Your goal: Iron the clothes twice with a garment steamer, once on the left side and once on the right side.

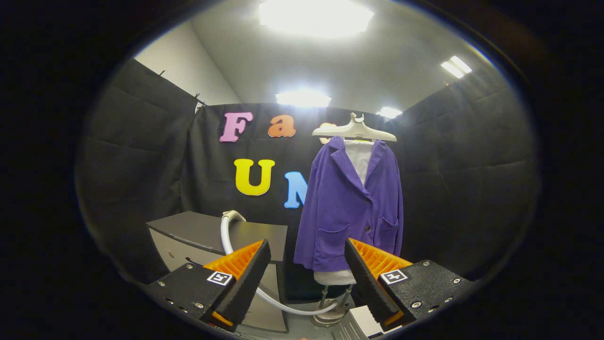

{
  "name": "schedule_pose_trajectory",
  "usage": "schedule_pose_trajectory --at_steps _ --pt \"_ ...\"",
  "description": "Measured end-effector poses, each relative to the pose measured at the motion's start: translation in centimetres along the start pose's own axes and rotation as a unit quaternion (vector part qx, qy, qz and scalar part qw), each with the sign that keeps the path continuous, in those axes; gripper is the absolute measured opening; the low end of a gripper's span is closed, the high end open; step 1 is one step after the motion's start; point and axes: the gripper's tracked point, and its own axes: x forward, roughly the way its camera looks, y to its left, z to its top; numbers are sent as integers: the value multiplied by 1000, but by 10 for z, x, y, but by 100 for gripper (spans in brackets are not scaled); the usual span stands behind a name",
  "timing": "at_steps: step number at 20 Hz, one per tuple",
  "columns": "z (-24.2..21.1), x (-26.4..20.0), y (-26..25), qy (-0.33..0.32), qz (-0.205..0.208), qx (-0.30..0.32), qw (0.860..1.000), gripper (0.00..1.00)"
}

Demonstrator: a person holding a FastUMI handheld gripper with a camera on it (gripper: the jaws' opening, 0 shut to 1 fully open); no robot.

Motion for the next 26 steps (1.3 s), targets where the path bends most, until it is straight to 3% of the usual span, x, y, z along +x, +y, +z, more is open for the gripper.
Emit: schedule_pose_trajectory --at_steps 5,11,14,20,26 --pt "-3 -1 -29 8 35 10 999 97" --pt "-24 -11 -48 16 90 -6 996 97" --pt "-39 -15 -53 35 99 -25 994 97" --pt "-42 -2 -17 39 129 -7 991 97" --pt "-26 46 45 45 128 3 991 97"
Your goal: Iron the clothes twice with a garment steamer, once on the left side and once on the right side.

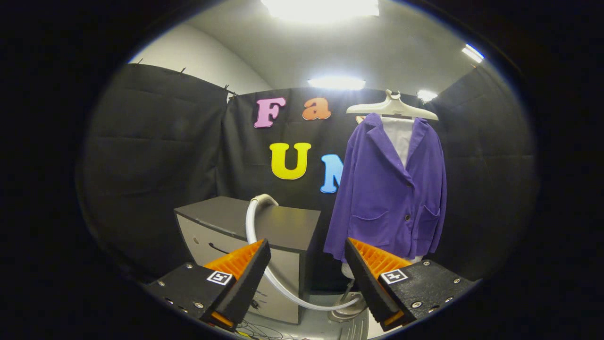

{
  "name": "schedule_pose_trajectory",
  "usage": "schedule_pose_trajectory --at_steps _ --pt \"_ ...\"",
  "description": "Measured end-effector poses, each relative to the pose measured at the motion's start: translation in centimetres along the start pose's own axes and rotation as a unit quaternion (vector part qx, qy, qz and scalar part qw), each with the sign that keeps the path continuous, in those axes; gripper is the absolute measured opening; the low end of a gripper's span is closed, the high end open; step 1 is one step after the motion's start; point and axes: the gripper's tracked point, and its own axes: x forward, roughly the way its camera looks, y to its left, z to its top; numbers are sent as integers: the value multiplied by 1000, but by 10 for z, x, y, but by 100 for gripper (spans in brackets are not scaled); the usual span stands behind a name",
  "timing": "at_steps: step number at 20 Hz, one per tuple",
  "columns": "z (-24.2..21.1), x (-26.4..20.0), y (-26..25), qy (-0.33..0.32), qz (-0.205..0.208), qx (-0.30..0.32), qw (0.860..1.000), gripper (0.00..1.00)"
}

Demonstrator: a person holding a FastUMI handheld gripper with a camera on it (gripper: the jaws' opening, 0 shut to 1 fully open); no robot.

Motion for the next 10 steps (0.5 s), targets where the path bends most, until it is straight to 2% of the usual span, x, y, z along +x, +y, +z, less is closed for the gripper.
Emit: schedule_pose_trajectory --at_steps 5,10 --pt "32 60 45 -1 0 -2 1000 97" --pt "58 126 73 19 -8 31 999 97"
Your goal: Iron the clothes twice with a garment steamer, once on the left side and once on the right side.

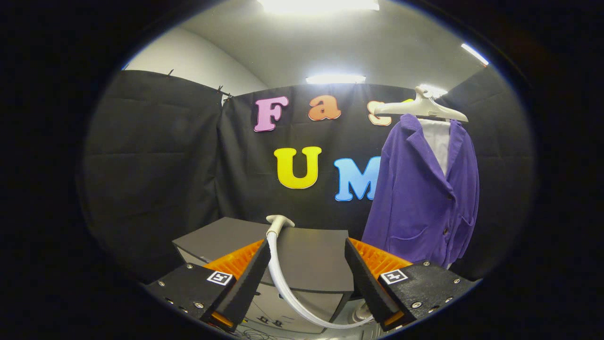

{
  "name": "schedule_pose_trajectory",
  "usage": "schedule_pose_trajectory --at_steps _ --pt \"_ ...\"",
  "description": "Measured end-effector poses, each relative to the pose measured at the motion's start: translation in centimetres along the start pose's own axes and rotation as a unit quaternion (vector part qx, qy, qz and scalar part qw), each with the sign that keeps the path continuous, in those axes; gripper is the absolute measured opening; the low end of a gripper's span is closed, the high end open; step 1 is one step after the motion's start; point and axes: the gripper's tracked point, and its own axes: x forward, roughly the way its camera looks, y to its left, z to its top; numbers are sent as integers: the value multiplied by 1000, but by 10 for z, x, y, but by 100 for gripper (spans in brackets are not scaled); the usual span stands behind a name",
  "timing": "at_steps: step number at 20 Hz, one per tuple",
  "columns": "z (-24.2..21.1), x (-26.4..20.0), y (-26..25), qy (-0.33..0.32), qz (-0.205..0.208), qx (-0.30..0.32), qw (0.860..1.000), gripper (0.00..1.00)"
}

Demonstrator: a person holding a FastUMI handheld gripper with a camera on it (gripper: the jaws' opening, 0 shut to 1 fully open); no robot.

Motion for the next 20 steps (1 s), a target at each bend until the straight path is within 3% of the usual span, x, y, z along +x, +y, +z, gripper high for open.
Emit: schedule_pose_trajectory --at_steps 9,13,16,20 --pt "42 115 28 71 -54 -41 995 97" --pt "16 185 60 144 -35 -23 989 97" --pt "-26 223 68 231 -38 -30 972 97" --pt "-55 273 88 296 -19 5 955 97"
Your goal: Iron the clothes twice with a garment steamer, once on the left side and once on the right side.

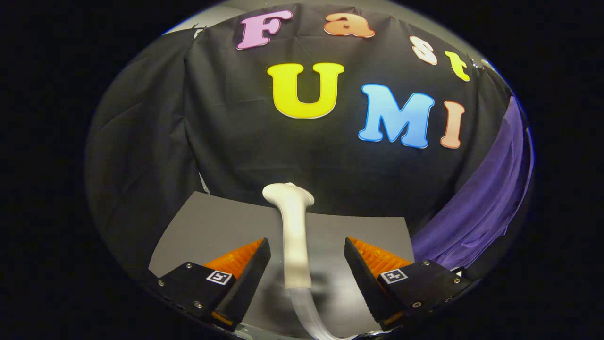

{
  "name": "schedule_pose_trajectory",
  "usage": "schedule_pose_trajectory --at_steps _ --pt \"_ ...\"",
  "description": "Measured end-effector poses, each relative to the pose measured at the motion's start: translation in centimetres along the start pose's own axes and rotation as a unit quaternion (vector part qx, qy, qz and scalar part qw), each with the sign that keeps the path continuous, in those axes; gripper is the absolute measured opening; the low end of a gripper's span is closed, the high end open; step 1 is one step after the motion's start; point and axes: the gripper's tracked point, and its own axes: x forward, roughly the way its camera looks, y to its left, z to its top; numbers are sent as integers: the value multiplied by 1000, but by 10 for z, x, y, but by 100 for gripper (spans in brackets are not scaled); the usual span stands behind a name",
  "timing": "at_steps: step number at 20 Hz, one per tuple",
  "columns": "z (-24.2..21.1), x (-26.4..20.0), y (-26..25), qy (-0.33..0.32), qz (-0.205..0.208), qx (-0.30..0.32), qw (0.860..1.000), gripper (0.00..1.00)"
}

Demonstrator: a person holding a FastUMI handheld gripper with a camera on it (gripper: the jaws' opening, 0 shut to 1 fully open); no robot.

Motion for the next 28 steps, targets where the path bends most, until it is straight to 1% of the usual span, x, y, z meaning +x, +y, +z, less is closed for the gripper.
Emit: schedule_pose_trajectory --at_steps 3,5,7,9,10,12,14,16,17,18,20,21,22,25,27,28 --pt "0 27 -1 33 13 44 998 98" --pt "1 38 -3 46 17 84 995 98" --pt "1 44 1 60 29 115 991 96" --pt "-2 54 8 72 47 137 987 92" --pt "-4 56 8 79 51 141 986 89" --pt "-13 63 8 96 51 147 983 85" --pt "-23 72 9 106 60 173 977 83" --pt "-34 77 24 116 87 208 967 79" --pt "-40 79 30 121 96 210 965 76" --pt "-36 82 30 103 88 206 969 72" --pt "-37 82 25 102 71 191 974 63" --pt "-38 82 24 101 72 188 974 59" --pt "-41 81 25 102 73 190 974 51" --pt "-42 80 23 91 66 208 972 47" --pt "-41 82 21 74 52 194 977 42" --pt "-41 83 22 61 42 181 981 38"
